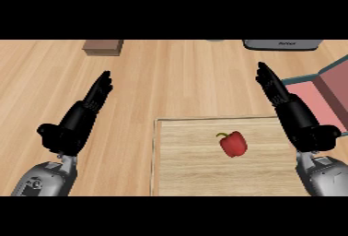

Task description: Pick the bell pepper from the tray and place it in the cardboard box

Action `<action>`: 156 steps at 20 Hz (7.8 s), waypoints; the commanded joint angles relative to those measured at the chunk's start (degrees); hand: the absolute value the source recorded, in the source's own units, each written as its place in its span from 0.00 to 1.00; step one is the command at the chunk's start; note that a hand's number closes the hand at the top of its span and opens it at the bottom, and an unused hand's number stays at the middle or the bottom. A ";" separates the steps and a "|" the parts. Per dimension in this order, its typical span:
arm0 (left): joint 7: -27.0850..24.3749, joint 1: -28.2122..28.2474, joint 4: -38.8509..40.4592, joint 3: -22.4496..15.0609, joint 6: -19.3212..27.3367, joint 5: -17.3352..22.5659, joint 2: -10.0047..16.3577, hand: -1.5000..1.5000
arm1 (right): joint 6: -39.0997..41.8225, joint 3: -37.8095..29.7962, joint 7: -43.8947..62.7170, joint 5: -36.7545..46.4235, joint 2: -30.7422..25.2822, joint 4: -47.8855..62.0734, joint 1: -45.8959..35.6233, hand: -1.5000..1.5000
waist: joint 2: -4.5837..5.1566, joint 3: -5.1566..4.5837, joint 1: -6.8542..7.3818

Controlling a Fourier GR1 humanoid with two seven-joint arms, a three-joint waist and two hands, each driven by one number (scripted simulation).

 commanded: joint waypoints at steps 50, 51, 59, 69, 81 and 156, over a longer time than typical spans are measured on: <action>-10.99 -2.91 7.31 8.77 -13.92 -7.13 3.29 0.50 | 46.35 16.68 5.22 54.30 -13.53 -33.13 -0.55 0.00 | 1.05 -0.58 -1.51; -9.74 0.58 1.96 8.92 -14.18 -6.38 4.29 0.50 | 43.54 21.90 7.05 59.24 -11.62 -32.74 0.16 0.00 | 0.98 -0.57 -1.21; -8.78 -0.17 1.93 11.43 -16.47 -6.45 2.94 0.50 | 37.94 20.96 0.34 67.35 -8.44 -24.86 0.46 0.00 | 1.01 -0.56 -1.21; -12.37 0.47 5.34 13.16 -18.16 -9.58 1.05 0.50 | 36.10 16.53 -6.62 73.49 -6.38 -16.93 -0.26 0.00 | 1.05 -0.57 -1.33; -11.82 1.64 4.95 10.73 -15.55 -15.31 -4.40 0.50 | 31.14 14.63 -12.37 80.14 -0.74 -5.26 -0.50 0.00 | 1.06 -0.58 -1.26; -14.63 2.28 5.12 13.89 -19.16 -16.90 -6.18 0.50 | 16.66 -41.47 19.25 74.16 -11.68 58.77 -43.04 1.00 | 1.31 -0.57 -0.81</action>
